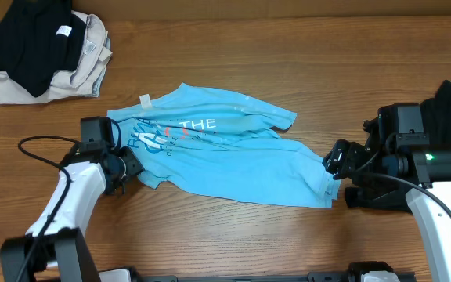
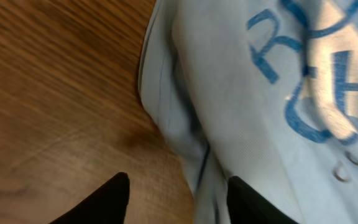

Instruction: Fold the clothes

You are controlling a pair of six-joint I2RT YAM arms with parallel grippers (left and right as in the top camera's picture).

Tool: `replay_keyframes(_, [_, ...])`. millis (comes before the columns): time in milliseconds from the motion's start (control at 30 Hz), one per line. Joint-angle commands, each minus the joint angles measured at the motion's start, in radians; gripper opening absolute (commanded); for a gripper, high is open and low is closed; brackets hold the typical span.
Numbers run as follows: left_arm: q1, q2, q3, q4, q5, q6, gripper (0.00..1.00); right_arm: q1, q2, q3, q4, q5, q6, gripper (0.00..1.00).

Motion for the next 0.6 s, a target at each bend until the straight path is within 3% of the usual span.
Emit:
replay_keyframes(0, [0.001,0.069,-0.024,0.043,-0.007,-0.025,0.5,0.006,-0.011,0.001,0.013,-0.016,0.006,0.83])
replay_keyframes(233, [0.0,0.167,-0.024,0.09,-0.007,-0.026,0.41,0.006,-0.011,0.001,0.012,-0.015,0.006,0.82])
replay_keyframes(267, [0.0,0.172,-0.024,0.09,-0.007,-0.026,0.36,0.006,-0.011,0.001,0.012,-0.015,0.006,0.82])
replay_keyframes(367, [0.0,0.173,-0.022,0.098,-0.006,-0.025,0.04,0.006,-0.011,0.001,0.016,-0.015,0.005,0.82])
replay_keyframes(467, [0.0,0.171,0.012,0.09,0.026,0.024,0.04,0.006,-0.011,0.001,0.016,-0.014,0.005,0.79])
replay_keyframes(567, [-0.001,0.164,0.124,-0.022,0.116,0.103,0.04,0.006,-0.011,0.001,0.012,-0.014,0.005,0.78])
